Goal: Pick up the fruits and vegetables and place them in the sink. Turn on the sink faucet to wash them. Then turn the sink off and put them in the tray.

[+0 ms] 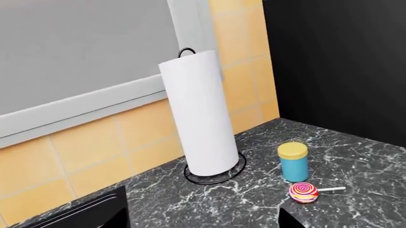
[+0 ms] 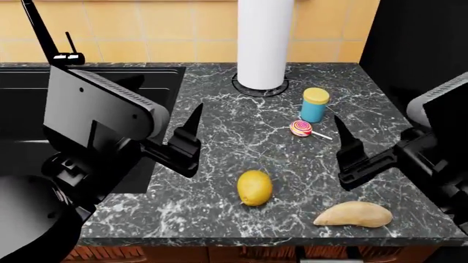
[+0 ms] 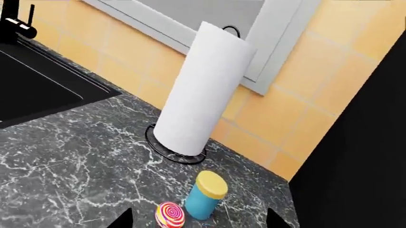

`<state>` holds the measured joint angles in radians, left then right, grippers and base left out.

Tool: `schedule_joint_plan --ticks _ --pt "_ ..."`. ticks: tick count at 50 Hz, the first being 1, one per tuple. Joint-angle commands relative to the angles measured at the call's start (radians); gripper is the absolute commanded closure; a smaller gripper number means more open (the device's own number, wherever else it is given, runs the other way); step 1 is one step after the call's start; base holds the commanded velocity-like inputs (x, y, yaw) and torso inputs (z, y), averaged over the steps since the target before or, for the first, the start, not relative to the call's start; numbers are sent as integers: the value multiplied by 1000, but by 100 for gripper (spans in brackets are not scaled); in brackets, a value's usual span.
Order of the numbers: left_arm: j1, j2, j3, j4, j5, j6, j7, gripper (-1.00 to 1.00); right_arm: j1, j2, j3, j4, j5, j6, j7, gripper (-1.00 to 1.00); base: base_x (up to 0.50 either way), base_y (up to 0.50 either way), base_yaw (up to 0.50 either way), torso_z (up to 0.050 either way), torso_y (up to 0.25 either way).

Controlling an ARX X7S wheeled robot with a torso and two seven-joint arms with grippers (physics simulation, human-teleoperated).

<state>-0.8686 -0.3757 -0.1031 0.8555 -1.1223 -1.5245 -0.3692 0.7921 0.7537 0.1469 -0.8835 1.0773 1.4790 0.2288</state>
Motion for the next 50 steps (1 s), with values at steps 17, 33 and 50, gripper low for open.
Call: schedule_joint_plan --ticks 17,33,50 --pt "12 -65 91 -33 4 84 -18 -100 1158 356 -1246 264 66 66 -327 -100 0 0 0 0 0" --pt "5 -74 99 -40 -31 92 -52 -100 1177 431 -1365 245 -27 -115 -562 -100 0 0 0 0 0" --pt "10 -93 119 -48 -37 122 -62 -100 1017 368 -1426 306 -51 -215 -490 -100 0 0 0 0 0"
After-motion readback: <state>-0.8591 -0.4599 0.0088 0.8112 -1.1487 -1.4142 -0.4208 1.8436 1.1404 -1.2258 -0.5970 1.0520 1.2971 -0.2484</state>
